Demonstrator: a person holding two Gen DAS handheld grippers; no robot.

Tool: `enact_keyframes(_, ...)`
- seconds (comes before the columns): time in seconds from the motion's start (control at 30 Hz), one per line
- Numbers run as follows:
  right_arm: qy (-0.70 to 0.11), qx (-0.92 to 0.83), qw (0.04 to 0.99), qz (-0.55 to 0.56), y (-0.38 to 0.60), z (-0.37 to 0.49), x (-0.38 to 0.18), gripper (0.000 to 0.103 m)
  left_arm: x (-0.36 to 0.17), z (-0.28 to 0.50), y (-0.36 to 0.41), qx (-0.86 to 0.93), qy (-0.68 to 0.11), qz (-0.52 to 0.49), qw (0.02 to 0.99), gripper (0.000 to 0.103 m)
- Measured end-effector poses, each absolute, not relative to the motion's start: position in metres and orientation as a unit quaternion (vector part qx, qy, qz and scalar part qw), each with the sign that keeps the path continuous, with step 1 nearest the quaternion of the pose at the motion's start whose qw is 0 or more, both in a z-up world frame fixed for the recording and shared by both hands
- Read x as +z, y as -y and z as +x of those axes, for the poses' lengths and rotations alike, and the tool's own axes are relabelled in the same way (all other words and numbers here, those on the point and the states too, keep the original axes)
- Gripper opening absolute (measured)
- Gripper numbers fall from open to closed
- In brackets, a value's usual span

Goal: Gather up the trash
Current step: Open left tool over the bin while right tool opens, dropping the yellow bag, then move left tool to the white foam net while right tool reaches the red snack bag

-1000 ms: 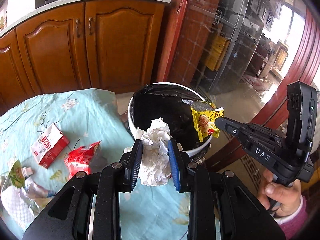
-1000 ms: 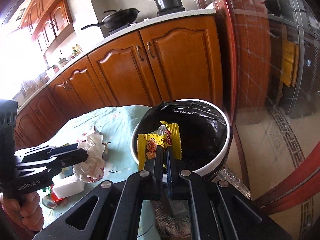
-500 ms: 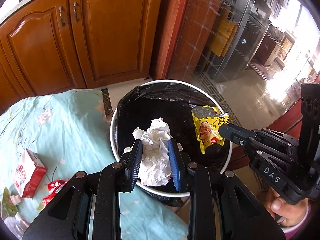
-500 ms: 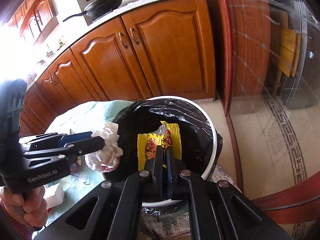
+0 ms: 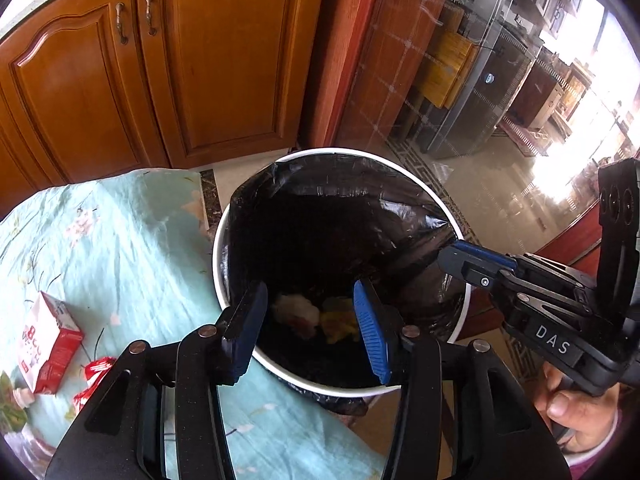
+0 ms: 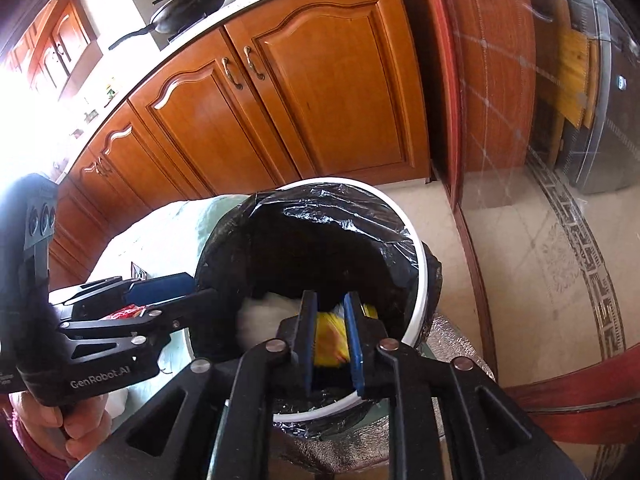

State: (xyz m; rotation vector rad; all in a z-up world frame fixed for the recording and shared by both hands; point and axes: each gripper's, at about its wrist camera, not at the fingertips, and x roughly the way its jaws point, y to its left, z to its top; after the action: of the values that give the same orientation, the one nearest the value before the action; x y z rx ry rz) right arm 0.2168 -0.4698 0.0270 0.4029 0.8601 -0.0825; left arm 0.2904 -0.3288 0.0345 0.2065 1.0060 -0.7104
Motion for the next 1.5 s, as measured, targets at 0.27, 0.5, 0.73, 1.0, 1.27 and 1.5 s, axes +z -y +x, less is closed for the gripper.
enact_keyframes(0.27,-0.375,-0.021,0.899,0.224,0.453,0.191,0.037,0.051,0.049,0.263,0.271,-0.317,-0.443,0.053,0.837,0.045)
enact_keyframes(0.5,-0.34,0.012,0.907,0.248,0.414,0.167,0.042,0.071,0.059,0.231,0.192,-0.278,-0.42,0.001,0.864,0.045)
enact_keyframes(0.73,-0.334,0.048,0.909,0.246,0.368,0.16,0.048,0.072,0.061,0.205,0.115,-0.222,-0.407,-0.057,0.884,0.045)
enact_keyframes(1.0,-0.351,0.081,0.907,0.219,0.315,0.164,0.041,0.076,0.058,0.189,0.057,-0.18,-0.397,-0.085,0.896,0.045)
enact_keyframes(1.27,-0.366,0.1,0.903,0.201,0.282,0.175,0.033,0.076,0.049,0.183,0.011,-0.147,-0.393,-0.094,0.903,0.05)
enact_keyframes(1.5,-0.372,0.106,0.9,0.201,0.268,0.194,0.026,0.076,0.04,0.198,-0.001,-0.127,-0.406,-0.09,0.9,0.05)
